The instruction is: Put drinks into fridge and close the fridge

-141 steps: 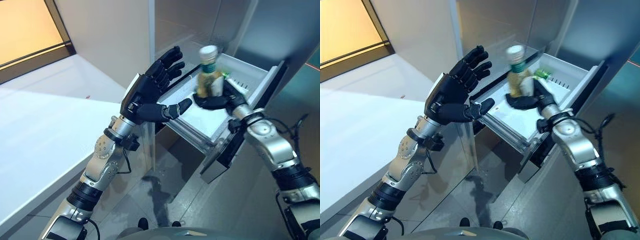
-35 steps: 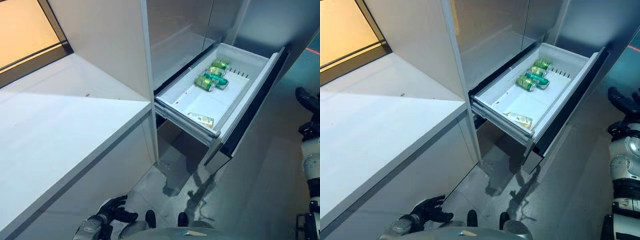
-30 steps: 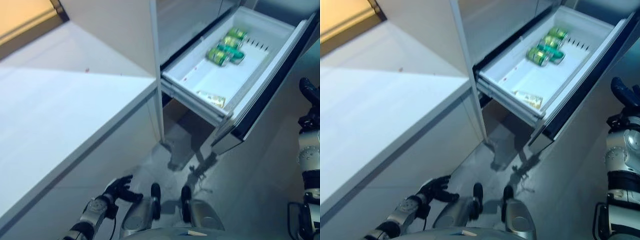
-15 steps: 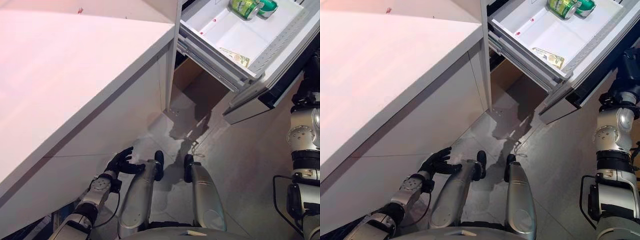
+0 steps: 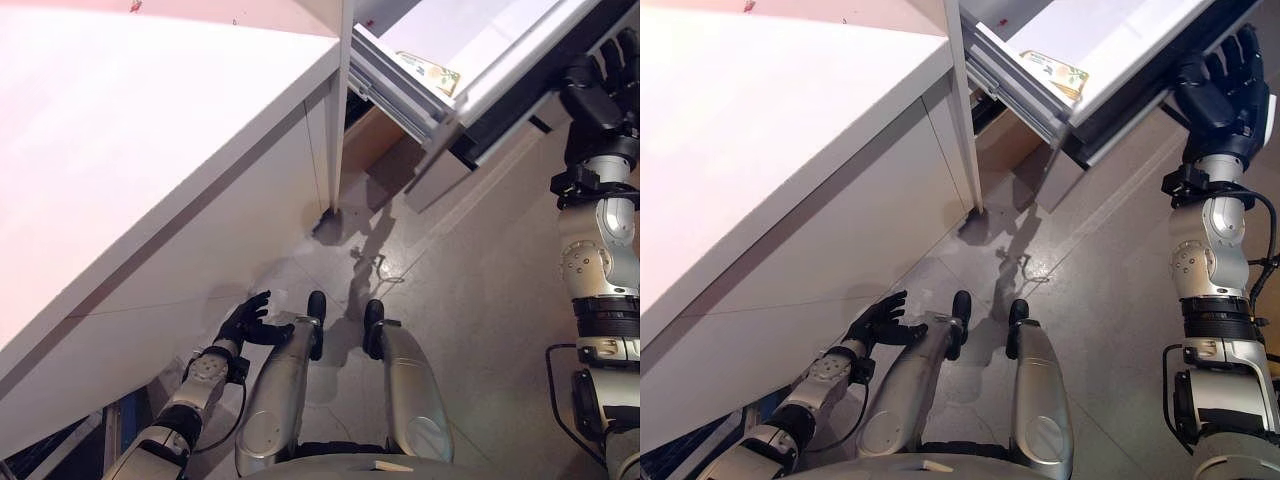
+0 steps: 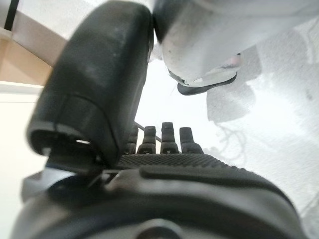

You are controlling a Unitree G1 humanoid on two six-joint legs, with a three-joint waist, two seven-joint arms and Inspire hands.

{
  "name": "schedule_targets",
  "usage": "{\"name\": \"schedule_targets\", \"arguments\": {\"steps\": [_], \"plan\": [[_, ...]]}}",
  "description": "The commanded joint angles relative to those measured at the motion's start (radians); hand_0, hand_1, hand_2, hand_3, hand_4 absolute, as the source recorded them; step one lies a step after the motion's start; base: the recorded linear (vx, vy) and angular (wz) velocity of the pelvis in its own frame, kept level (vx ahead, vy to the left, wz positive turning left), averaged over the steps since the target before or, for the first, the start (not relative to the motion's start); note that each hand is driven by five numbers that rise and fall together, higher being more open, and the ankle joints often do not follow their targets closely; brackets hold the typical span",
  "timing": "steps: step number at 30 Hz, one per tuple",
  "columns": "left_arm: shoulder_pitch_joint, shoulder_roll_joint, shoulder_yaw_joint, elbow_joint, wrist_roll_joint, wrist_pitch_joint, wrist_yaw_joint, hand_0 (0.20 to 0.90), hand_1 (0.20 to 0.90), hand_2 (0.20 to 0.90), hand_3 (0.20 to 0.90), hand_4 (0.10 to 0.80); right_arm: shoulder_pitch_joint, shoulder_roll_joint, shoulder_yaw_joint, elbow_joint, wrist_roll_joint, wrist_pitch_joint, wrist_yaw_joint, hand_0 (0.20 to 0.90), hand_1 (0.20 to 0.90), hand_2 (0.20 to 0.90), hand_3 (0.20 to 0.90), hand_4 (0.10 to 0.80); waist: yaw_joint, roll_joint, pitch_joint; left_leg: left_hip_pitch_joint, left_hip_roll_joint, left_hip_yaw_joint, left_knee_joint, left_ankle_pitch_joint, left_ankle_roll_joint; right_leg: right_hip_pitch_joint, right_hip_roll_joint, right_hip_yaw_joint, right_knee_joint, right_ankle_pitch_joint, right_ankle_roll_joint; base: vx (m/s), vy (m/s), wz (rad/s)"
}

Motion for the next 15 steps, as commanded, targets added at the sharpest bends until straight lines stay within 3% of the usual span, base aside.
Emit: {"name": "schedule_targets", "arguments": {"steps": [1,10,15], "plan": [[0.102,0.057,-0.016,-0.007,0.017,-0.01,0.012,0.9,0.9,0.9,0.9,0.8,-0.252,0.031,0.15,-0.332,0.013,-0.038,0.27,0.9,0.9,0.9,0.9,0.8,0.106,-0.005,-0.05,0.079,-0.006,-0.006,-0.033,-0.069,0.023,0.073,0.007,-0.039,0.015,-0.018,-0.019,0.02,-0.023,0.25],[0.142,0.049,-0.013,0.011,0.045,-0.013,-0.013,0.9,0.9,0.9,0.9,0.8,-0.271,0.104,0.181,-0.356,-0.028,-0.021,0.196,0.9,0.9,0.9,0.9,0.8,0.137,0.012,-0.084,0.158,-0.011,-0.049,-0.113,-0.041,0.01,0.163,-0.014,-0.069,-0.046,-0.023,-0.017,0.055,-0.003,0.23],[0.173,0.04,-0.006,0.035,0.086,-0.011,-0.019,0.9,0.9,0.9,0.9,0.8,-0.246,0.103,0.151,-0.317,-0.168,-0.049,0.073,0.9,0.9,0.9,0.9,0.8,0.14,0.0,-0.115,0.218,-0.009,-0.053,-0.138,-0.053,0.013,0.234,-0.018,-0.072,-0.103,-0.015,-0.012,0.096,-0.015,0.15]]}}
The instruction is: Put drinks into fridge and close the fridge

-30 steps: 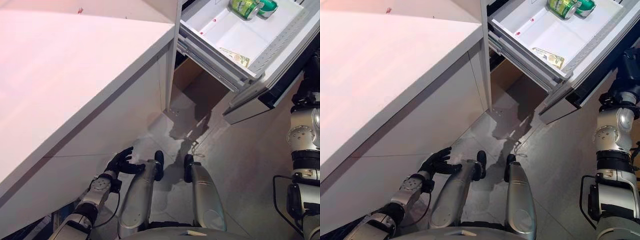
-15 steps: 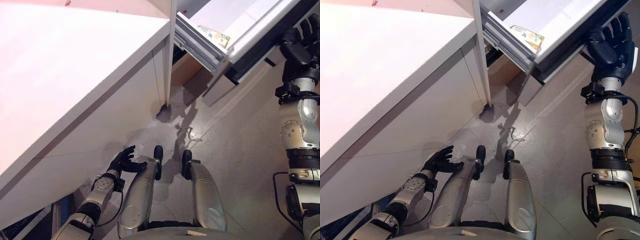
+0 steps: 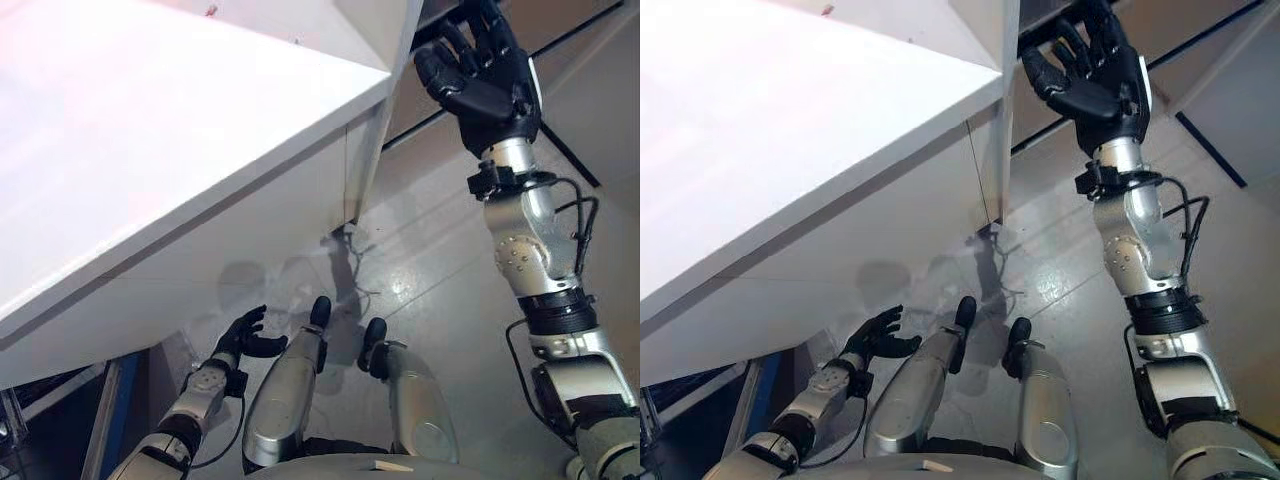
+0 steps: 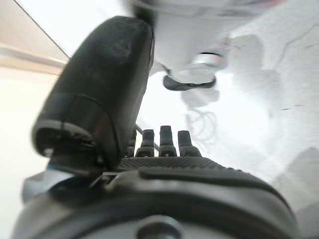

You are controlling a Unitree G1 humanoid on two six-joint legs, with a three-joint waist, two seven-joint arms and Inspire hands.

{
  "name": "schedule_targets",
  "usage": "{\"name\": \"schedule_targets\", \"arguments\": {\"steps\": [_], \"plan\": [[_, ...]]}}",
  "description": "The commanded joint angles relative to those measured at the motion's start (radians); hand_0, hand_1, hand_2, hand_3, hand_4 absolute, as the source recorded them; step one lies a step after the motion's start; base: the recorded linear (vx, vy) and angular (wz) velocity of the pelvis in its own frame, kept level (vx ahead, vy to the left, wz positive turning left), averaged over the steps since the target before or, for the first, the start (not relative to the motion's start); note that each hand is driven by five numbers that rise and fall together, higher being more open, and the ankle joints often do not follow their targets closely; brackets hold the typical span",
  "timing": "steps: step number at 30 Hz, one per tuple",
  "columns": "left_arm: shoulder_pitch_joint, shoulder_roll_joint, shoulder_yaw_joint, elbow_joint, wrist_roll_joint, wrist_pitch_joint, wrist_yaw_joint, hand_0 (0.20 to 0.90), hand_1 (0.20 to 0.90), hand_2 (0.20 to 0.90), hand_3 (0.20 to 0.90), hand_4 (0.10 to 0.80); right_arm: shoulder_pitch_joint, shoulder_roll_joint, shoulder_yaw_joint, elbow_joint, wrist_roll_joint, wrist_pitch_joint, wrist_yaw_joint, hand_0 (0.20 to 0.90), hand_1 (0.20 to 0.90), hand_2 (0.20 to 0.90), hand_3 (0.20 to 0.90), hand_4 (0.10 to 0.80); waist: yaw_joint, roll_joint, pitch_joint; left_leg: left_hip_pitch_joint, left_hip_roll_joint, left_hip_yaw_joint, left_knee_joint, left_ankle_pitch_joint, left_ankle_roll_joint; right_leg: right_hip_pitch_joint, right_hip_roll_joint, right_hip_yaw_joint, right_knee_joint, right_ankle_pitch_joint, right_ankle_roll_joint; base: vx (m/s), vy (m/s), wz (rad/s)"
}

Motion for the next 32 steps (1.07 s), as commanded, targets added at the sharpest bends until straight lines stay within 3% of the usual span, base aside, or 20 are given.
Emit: {"name": "schedule_targets", "arguments": {"steps": [1,7,16,20,25,32], "plan": [[0.133,0.047,-0.011,-0.034,0.075,-0.016,-0.008,0.9,0.9,0.9,0.9,0.8,-0.192,-0.032,-0.042,-0.136,-0.125,-0.11,0.002,0.9,0.9,0.9,0.9,0.8,0.052,-0.021,-0.127,0.065,-0.021,0.053,0.009,-0.099,0.057,0.066,-0.021,0.043,-0.009,0.015,0.037,0.1,-0.009,0.02],[0.167,0.043,0.015,-0.017,0.116,-0.005,-0.016,0.9,0.9,0.9,0.9,0.8,-0.109,-0.085,-0.1,-0.129,-0.247,-0.117,-0.113,0.9,0.9,0.9,0.9,0.8,0.012,-0.051,-0.198,0.148,-0.011,0.078,-0.057,-0.106,0.064,0.144,0.002,0.081,-0.137,0.055,0.055,0.096,0.001,-0.03],[0.183,0.024,0.042,-0.034,0.076,0.0,-0.054,0.9,0.9,0.9,0.9,0.8,0.123,-0.11,-0.162,-0.072,-0.176,-0.065,-0.079,0.9,0.9,0.9,0.9,0.8,-0.061,-0.086,-0.317,0.241,0.02,0.161,-0.181,-0.094,0.051,0.207,0.039,0.144,-0.303,0.124,0.088,0.06,0.006,-0.27],[0.187,0.005,0.066,-0.027,0.045,0.02,-0.053,0.9,0.9,0.9,0.9,0.8,0.31,-0.04,-0.17,0.013,-0.129,-0.045,0.004,0.9,0.9,0.9,0.9,0.8,-0.094,-0.093,-0.368,0.277,0.033,0.205,-0.234,-0.086,0.048,0.225,0.049,0.162,-0.364,0.154,0.101,0.033,0.013,-0.28],[0.207,-0.021,0.104,-0.02,-0.012,0.045,-0.06,0.9,0.9,0.9,0.9,0.8,0.522,0.077,-0.134,0.199,-0.208,-0.07,0.134,0.9,0.9,0.9,0.9,0.8,-0.123,-0.092,-0.42,0.325,0.047,0.251,-0.312,-0.063,0.038,0.253,0.059,0.162,-0.441,0.19,0.117,0.012,0.006,-0.27],[0.211,-0.015,0.151,0.023,-0.034,0.052,-0.074,0.9,0.9,0.9,0.9,0.8,0.644,0.194,-0.047,0.518,-0.237,0.014,0.116,0.9,0.9,0.9,0.9,0.8,-0.139,-0.083,-0.437,0.347,0.051,0.271,-0.333,-0.06,0.037,0.267,0.064,0.152,-0.436,0.176,0.116,-0.001,0.003,-0.13]]}}
